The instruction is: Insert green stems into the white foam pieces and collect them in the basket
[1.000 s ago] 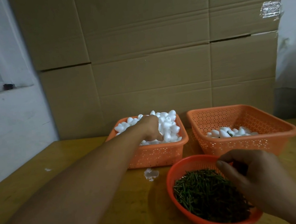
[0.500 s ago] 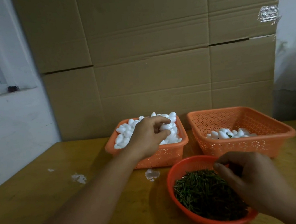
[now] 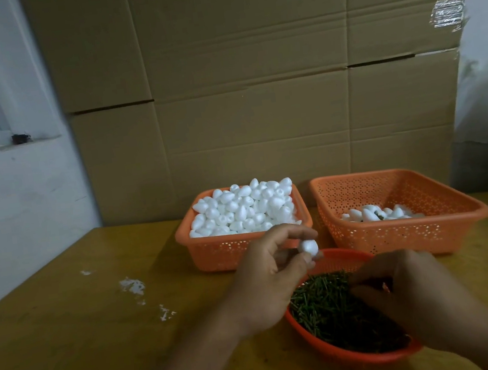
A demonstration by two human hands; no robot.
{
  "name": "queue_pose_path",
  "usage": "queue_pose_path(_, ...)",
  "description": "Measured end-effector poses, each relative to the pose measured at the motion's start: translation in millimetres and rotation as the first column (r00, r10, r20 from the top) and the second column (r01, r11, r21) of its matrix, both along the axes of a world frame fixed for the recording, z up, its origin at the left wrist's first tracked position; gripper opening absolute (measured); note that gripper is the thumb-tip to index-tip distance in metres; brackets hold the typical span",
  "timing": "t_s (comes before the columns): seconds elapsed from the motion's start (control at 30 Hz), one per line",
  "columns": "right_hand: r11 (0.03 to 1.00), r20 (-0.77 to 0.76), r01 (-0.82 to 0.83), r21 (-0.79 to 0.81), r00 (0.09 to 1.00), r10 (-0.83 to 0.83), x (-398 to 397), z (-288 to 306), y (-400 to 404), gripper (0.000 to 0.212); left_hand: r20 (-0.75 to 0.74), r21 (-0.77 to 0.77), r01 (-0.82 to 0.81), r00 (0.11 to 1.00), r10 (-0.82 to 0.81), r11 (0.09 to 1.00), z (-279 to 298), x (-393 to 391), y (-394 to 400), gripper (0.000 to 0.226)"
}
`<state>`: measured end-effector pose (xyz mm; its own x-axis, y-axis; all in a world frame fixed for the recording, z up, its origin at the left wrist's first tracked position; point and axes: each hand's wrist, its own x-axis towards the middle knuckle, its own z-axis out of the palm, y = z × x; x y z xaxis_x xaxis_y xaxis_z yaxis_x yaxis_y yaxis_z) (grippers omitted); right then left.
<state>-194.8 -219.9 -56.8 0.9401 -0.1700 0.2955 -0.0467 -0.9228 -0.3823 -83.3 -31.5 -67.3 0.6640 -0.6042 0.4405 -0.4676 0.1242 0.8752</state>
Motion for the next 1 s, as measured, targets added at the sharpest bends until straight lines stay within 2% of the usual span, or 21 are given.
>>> queue_pose_path(0.13,0.996,-0.154,-0.022,-0.082,0.988,0.01,4.1,5.7,3.3,0.006,-0.09,-0.06,0.031,0.995,-0.037,0.998,-3.5,-5.0,1.0,0.029)
queue_pose_path(0.27,0.979,-0.297,-0.077,-0.19,0.955,0.017,10.1,10.0,15.5,0.031,-0.142,-0.099,0.03,0.989,-0.044,0.995,-2.7,-8.3,0.5,0.03)
queue_pose_path(0.4,0.958,-0.372,-0.134,-0.255,0.928,0.031,16.8,8.3,26.3,0.036,-0.269,-0.162,0.038,0.96,-0.081,0.986,-1.2,-10.5,0.0,0.019)
queue_pose_path(0.53,0.961,-0.36,-0.116,-0.252,0.933,0.018,20.0,6.0,30.1,0.022,-0.418,-0.227,0.14,0.88,-0.226,0.964,3.7,-10.9,3.3,0.02)
queue_pose_path(0.63,0.967,-0.327,-0.081,-0.24,0.945,-0.002,20.5,4.0,28.5,0.016,-0.455,-0.253,0.19,0.842,-0.29,0.949,5.7,-10.1,5.9,0.031)
queue_pose_path(1.0,0.995,-0.115,0.003,-0.104,0.993,-0.015,16.9,-1.6,21.0,0.022,-0.513,-0.257,0.135,0.82,-0.254,0.957,6.2,-9.3,7.0,0.017)
